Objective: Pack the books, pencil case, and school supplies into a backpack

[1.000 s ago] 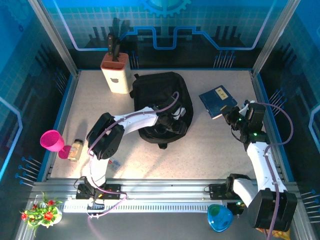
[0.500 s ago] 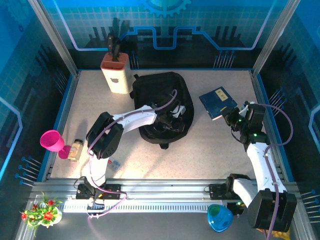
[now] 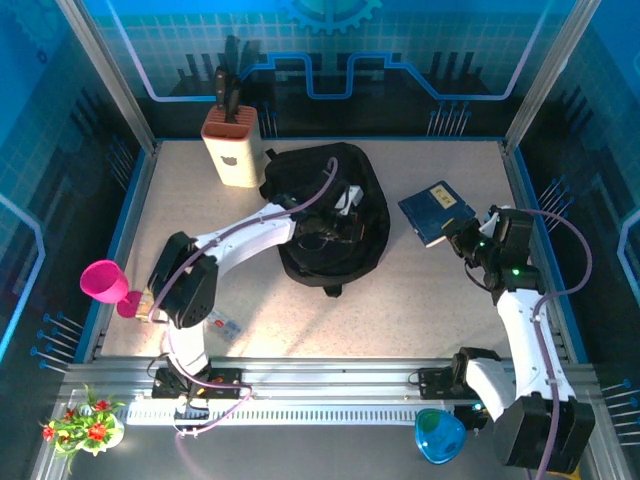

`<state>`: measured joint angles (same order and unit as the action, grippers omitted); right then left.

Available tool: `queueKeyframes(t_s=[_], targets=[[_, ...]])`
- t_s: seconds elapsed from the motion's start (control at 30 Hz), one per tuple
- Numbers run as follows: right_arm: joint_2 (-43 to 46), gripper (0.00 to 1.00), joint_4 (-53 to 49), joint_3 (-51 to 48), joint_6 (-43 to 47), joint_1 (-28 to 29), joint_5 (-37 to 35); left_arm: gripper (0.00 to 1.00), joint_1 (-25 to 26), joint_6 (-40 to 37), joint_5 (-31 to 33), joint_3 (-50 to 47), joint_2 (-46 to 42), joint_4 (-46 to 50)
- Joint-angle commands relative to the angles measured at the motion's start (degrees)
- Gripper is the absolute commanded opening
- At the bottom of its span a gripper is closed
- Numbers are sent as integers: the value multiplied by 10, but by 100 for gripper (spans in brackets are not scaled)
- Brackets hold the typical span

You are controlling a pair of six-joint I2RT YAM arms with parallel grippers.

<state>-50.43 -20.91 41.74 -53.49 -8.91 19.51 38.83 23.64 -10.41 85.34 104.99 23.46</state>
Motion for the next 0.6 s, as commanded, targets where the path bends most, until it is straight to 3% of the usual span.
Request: queueKeyframes(t_s=[0.0, 0.2, 0.37, 0.57], targets=[[25, 9, -70, 36, 16, 16, -21, 0, -3, -1, 63, 31, -32, -72], [35, 10, -80, 29, -14, 74, -23, 0, -3, 7, 72, 55, -31, -164], [15, 10, -25, 16, -59, 165, -33, 0, -2, 10, 60, 83, -14, -168], [-38, 10, 43, 9, -100, 234, -49, 0, -1, 19, 44, 87, -8, -168]])
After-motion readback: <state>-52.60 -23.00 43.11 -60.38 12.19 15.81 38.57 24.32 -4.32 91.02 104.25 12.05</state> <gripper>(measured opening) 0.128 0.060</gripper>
